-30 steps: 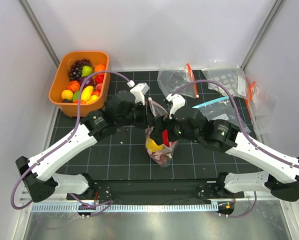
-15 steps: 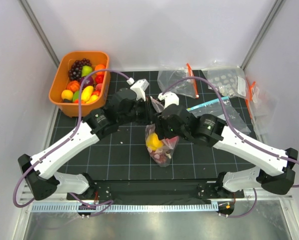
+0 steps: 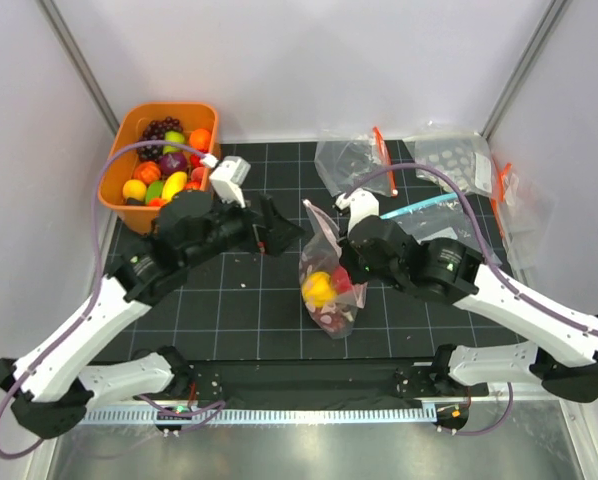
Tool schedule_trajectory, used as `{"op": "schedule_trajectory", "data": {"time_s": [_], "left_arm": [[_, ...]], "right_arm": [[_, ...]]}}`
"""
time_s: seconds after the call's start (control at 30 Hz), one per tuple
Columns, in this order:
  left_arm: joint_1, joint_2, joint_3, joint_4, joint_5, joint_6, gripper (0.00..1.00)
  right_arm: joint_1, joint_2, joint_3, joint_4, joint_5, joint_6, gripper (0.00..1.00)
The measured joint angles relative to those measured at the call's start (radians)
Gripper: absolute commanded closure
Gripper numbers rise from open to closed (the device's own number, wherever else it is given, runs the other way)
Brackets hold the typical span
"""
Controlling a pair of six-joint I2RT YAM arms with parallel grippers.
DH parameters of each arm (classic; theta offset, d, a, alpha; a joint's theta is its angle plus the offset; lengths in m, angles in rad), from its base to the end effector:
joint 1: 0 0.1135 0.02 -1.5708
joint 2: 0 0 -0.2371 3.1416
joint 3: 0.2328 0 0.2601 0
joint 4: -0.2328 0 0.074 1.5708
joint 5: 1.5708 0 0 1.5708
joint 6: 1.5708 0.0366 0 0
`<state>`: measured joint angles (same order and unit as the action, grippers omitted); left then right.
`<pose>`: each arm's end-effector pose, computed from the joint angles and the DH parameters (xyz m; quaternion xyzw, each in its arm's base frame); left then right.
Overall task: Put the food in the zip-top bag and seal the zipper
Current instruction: Zip the zipper food storage bag at the center of the board.
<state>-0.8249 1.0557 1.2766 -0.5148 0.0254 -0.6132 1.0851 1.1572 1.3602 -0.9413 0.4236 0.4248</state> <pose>0.1641 -0.1790 0.4018 0.0924 0.7977 -0.4002 0.4417 0.1253 0.2051 0.3681 -0.2095 0.8734 0.1308 0.4197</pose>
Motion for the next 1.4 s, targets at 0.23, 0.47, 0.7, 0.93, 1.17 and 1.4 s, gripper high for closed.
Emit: {"op": "schedule_trajectory", "data": {"time_s": [0.23, 0.47, 0.7, 0.93, 1.17, 1.4], "left_arm": [[0.064, -0.169, -0.122, 0.007, 0.080, 0.125, 0.00], [0.101, -0.227, -0.347, 0.085, 0.205, 0.162, 0.01], [0.185, -0.231, -0.547, 0.384, 0.382, 0.121, 0.00], [0.213, -0.230, -0.575, 0.655, 0.520, 0.088, 0.00], [0.213, -0.191, -0.562, 0.797, 0.619, 0.072, 0.07], [0.213, -0.117, -0.555, 0.844, 0.679, 0.071, 0.19]], "right_arm": [[0.000, -0.076, -0.003, 0.018, -0.134, -0.086, 0.99], [0.000, -0.141, 0.006, 0.021, -0.237, -0.113, 0.99], [0.000, -0.194, -0.005, 0.022, -0.343, -0.114, 0.99], [0.000, -0.255, -0.021, 0.020, -0.433, -0.117, 0.99], [0.000, -0.270, -0.045, 0.020, -0.499, -0.126, 0.99], [0.000, -0.275, -0.048, 0.021, -0.541, -0.132, 0.99]]}}
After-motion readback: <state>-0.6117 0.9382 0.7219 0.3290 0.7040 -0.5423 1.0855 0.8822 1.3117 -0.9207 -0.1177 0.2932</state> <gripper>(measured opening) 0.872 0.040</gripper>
